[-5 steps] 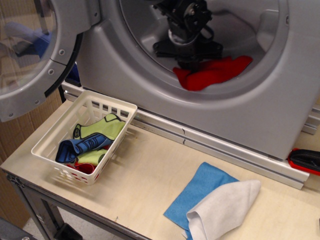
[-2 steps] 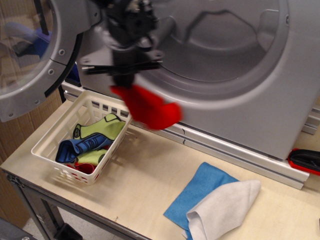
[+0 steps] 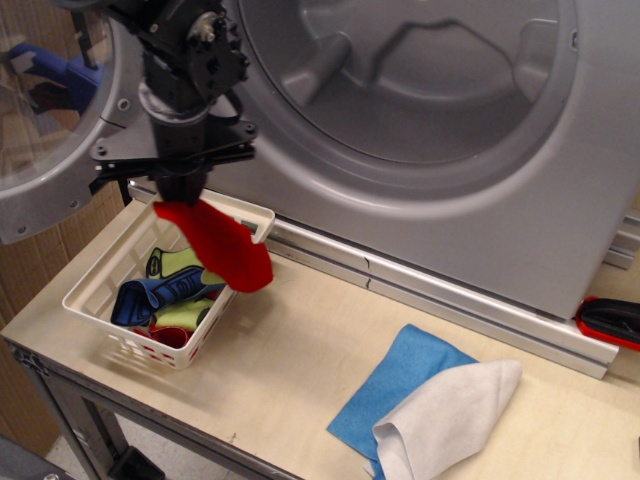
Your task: Take clothes out of laundry machine
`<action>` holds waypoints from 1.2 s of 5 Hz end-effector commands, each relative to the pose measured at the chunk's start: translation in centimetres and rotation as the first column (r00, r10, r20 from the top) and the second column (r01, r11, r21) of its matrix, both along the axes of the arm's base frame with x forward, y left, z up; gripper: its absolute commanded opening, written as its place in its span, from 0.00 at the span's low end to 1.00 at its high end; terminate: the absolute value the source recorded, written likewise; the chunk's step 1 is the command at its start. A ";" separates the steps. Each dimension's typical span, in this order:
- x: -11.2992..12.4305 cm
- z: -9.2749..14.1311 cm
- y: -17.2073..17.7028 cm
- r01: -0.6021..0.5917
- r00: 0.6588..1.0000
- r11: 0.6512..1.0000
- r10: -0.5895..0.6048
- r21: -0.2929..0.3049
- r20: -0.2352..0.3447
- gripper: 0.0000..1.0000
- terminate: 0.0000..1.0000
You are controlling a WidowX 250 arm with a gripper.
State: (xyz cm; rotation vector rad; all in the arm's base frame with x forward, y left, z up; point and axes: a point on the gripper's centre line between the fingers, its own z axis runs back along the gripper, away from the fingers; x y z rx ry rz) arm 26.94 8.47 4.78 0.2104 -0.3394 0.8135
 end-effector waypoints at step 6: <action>0.5 -6.1 2.5 -0.001 0.956 0.999 0.014 0.043 -0.295 1.00 0.00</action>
